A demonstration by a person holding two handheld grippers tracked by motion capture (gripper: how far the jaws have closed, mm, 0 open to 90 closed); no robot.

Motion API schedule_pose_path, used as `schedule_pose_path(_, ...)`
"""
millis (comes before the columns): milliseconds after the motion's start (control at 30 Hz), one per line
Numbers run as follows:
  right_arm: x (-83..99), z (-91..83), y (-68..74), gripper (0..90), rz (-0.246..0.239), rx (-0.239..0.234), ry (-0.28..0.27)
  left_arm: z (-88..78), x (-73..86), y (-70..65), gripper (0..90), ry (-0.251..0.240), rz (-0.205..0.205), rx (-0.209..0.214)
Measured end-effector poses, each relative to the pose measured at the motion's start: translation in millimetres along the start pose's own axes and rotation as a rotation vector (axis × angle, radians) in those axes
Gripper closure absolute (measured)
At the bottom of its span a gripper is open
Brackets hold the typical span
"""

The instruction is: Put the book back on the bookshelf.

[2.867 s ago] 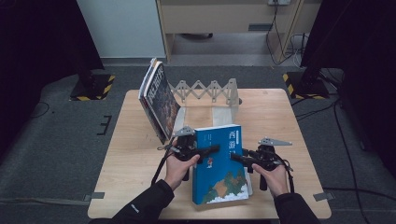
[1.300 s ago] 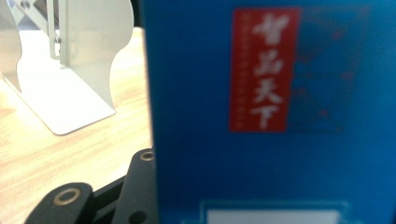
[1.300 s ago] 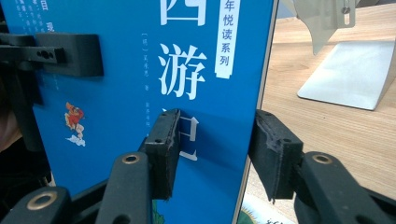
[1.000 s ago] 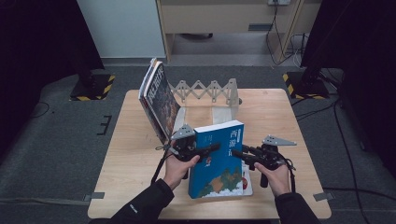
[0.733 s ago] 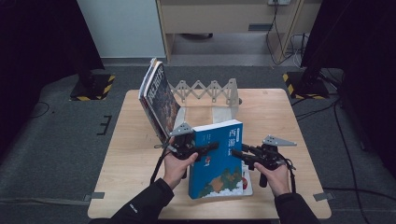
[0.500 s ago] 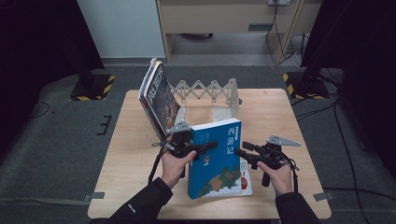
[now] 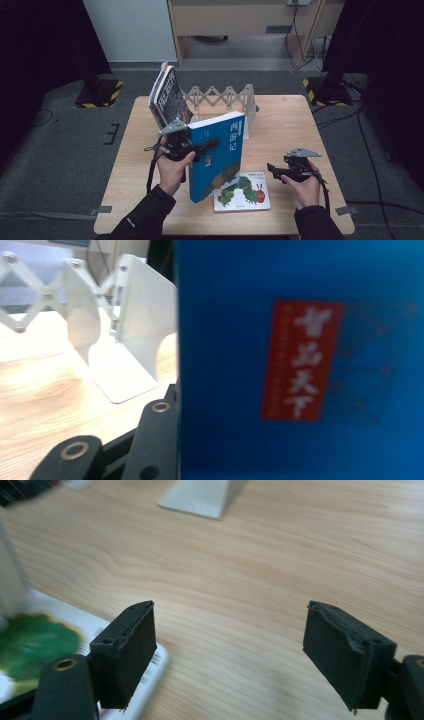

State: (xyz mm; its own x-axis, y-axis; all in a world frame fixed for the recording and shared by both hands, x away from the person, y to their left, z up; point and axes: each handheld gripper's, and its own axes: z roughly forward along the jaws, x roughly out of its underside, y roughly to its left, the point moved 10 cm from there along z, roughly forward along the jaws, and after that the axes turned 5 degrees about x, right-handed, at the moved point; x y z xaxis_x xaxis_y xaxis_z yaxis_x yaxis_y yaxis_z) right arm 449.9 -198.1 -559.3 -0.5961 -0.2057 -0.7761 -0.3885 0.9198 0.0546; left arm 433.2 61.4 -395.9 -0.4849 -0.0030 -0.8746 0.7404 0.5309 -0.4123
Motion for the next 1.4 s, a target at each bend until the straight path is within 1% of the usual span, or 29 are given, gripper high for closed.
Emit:
schedule_pose_path(33,3.8,0.7,-5.5,19.2,-0.006,0.021,0.018,-2.5,-1.8,1.7,60.8,-0.007,-0.001,-0.004)
schedule_pose_path(67,5.3,1.1,-9.5,18.7,-0.011,0.037,0.022,-6.5,-5.2,4.1,60.8,-0.016,0.001,-0.013)
schedule_pose_path(100,8.8,0.7,-15.7,18.6,-0.005,0.059,0.039,-8.9,-7.2,5.5,60.8,-0.022,0.003,-0.019)
schedule_pose_path(133,11.1,1.0,-19.4,18.6,-0.003,0.067,0.046,-13.3,-10.7,7.8,60.8,-0.032,0.002,-0.031)
schedule_pose_path(200,20.6,1.9,-27.5,18.3,0.024,0.081,0.085,-19.7,-15.9,11.2,60.8,-0.048,-0.001,-0.048)
schedule_pose_path(233,24.1,2.0,-30.5,18.1,0.018,0.085,0.102,-23.5,-19.0,13.1,60.8,-0.058,-0.002,-0.058)
schedule_pose_path(300,31.0,2.8,-38.7,17.4,0.01,0.109,0.132,-31.7,-24.8,17.9,60.8,-0.075,-0.001,-0.077)
schedule_pose_path(333,33.3,3.8,-43.6,16.2,0.007,0.125,0.136,-34.1,-26.3,19.6,60.8,-0.08,0.0,-0.085)
schedule_pose_path(400,35.5,4.5,-49.0,13.5,0.006,0.143,0.142,-40.5,-30.3,25.1,60.7,-0.091,-0.002,-0.107)
schedule_pose_path(433,37.6,4.8,-51.4,12.4,0.017,0.162,0.152,-42.4,-31.3,26.9,60.8,-0.094,-0.002,-0.114)
schedule_pose_path(467,39.4,4.9,-52.6,11.9,0.009,0.164,0.161,-44.8,-32.5,29.6,60.7,-0.098,-0.003,-0.125)
schedule_pose_path(633,48.8,7.6,-57.1,9.7,0.016,0.173,0.197,-54.9,-37.6,40.1,60.7,-0.105,-0.019,-0.169)
schedule_pose_path(667,49.7,8.8,-57.5,8.4,0.02,0.177,0.19,-56.6,-38.9,41.6,60.7,-0.105,-0.016,-0.176)
schedule_pose_path(700,50.0,9.2,-58.5,8.2,0.009,0.18,0.19,-57.9,-40.4,43.0,60.7,-0.108,-0.014,-0.182)
schedule_pose_path(767,50.0,10.2,-58.4,6.1,0.012,0.182,0.185,-58.9,-43.3,46.0,60.7,-0.111,-0.012,-0.196)
schedule_pose_path(900,50.2,12.3,-59.3,3.4,0.012,0.185,0.159,-53.2,-48.8,53.0,60.7,-0.103,-0.012,-0.227)
schedule_pose_path(967,50.3,12.5,-59.3,2.6,0.015,0.183,0.152,-48.0,-51.3,54.8,60.7,-0.094,-0.003,-0.238)
schedule_pose_path(1000,50.2,13.0,-60.2,1.9,0.009,0.185,0.143,-45.2,-52.8,55.5,60.7,-0.092,0.0,-0.24)
schedule_pose_path(1133,50.2,14.5,-61.0,0.4,0.023,0.194,0.115,-34.9,-58.4,60.3,60.6,-0.099,-0.016,-0.233)
schedule_pose_path(1200,50.1,14.8,-61.2,0.3,0.026,0.194,0.107,-28.8,-62.0,62.8,60.7,-0.098,-0.016,-0.235)
schedule_pose_path(1300,49.9,14.9,-61.5,0.3,0.026,0.194,0.106,-20.2,-66.6,65.0,60.7,-0.092,0.01,-0.258)
schedule_pose_path(1367,50.0,14.9,-61.4,0.3,0.025,0.192,0.107,-12.6,-69.9,66.8,60.7,-0.085,0.037,-0.283)
schedule_pose_path(1400,50.0,14.9,-61.4,0.3,0.025,0.192,0.107,-10.3,-71.0,67.7,60.7,-0.088,0.041,-0.29)
